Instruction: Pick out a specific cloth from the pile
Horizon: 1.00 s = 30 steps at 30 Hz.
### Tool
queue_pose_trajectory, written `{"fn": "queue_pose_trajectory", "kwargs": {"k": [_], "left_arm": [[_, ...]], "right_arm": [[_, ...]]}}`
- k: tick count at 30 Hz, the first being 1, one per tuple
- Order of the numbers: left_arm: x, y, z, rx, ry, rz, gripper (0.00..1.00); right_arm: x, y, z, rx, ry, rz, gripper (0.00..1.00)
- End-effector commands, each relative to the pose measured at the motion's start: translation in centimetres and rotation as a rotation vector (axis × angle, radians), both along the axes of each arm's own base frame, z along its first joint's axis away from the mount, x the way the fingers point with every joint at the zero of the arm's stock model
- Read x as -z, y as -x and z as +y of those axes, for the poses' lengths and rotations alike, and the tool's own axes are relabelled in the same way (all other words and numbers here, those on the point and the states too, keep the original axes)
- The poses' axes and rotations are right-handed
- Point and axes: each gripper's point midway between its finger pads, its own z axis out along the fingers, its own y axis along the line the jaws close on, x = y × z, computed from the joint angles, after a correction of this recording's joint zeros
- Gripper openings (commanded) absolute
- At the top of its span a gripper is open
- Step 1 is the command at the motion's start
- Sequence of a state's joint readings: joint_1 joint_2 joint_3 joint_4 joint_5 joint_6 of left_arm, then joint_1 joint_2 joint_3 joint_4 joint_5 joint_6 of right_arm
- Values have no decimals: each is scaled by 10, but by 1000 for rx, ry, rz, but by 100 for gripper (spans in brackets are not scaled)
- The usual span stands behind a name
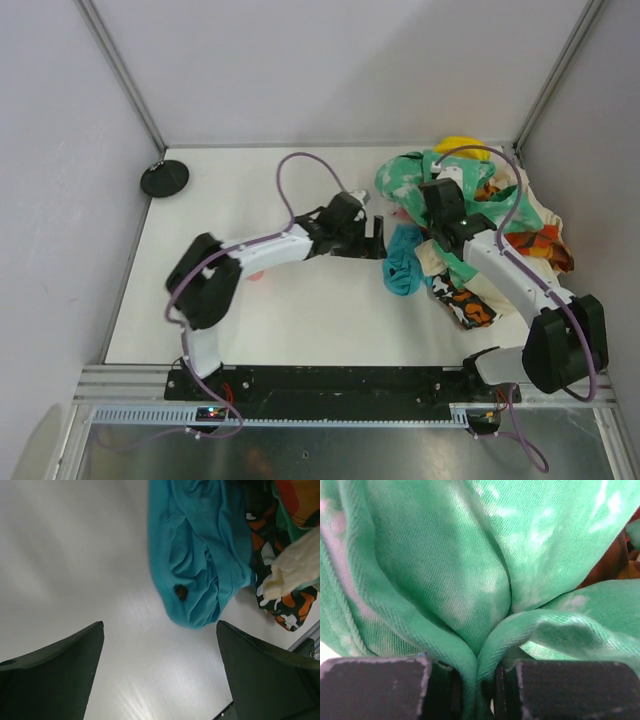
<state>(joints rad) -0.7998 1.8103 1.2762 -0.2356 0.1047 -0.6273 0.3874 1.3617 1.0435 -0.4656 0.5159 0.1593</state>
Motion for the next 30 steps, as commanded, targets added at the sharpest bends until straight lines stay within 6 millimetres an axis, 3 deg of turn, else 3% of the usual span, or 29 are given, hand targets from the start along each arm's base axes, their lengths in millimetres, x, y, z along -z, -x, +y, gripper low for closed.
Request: {"fn": "queue_pose_trajectory", "kwargs": {"k": [1,5,10,22,25,27,29,30], "left_arm": [[3,-8,-52,135,57,-16,100],[21,-16,-82,175,63,-2,100],[42,-22,-103,168,34,-13,100],[97,0,-137,136,-1,76,97],[100,3,-143,123,-26,39,88],[103,2,-144,107,-50,13,77],[106,2,-142,103,-71,5,56],[106,0,-141,102,-85,-11,41]], "right_arm": [[-52,-6,-30,133,-36,-178,0],[-57,-5,-33,132,-59,-190,0],[-56,-5,-31,115,-81,-185,0],[-49,-8,-25,93,-112,-168,0],[-47,-8,-24,92,-117,-164,0],[-46,-7,-24,91,-121,-161,0],[-46,-7,-23,91,-125,-164,0],[-47,-6,-23,91,-126,-164,0]]}}
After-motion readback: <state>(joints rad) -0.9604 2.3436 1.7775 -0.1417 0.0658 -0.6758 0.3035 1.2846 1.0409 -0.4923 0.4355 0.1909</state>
